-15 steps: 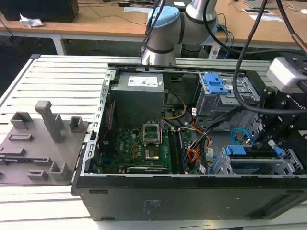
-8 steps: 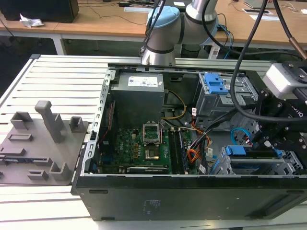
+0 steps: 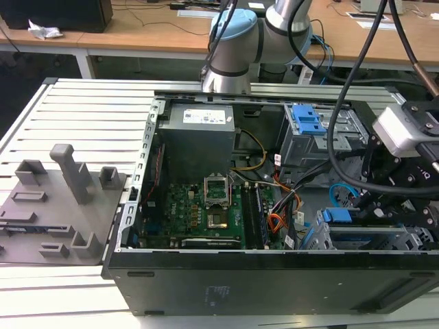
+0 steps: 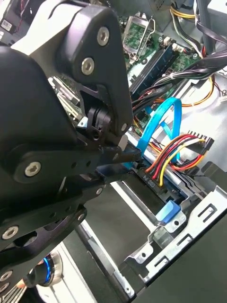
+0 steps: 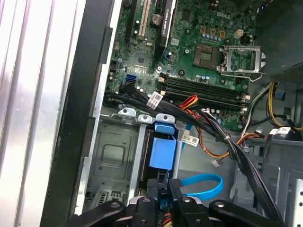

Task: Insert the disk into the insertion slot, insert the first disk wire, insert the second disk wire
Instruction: 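Insert the second disk wire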

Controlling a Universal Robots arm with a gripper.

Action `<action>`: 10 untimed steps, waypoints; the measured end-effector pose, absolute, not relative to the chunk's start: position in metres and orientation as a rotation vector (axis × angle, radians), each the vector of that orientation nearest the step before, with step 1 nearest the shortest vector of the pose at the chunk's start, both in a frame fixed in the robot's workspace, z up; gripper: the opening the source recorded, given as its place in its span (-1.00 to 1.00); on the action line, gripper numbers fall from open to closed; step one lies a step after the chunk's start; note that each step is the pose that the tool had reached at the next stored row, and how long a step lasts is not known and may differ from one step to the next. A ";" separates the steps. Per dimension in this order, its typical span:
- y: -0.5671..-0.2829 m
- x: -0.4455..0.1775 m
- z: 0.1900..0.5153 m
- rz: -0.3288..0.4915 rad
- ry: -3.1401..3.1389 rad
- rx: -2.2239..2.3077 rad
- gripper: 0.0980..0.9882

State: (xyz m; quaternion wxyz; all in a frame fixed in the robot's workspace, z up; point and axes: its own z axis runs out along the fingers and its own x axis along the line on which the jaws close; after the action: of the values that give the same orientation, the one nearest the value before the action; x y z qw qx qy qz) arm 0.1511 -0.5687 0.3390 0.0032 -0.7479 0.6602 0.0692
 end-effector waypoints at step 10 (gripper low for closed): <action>-0.569 0.151 0.339 0.217 2.070 -2.345 -0.86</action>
State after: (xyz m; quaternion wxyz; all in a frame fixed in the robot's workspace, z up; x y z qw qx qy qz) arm 0.1512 -0.5688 0.3388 0.0032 -0.7479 0.6602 0.0693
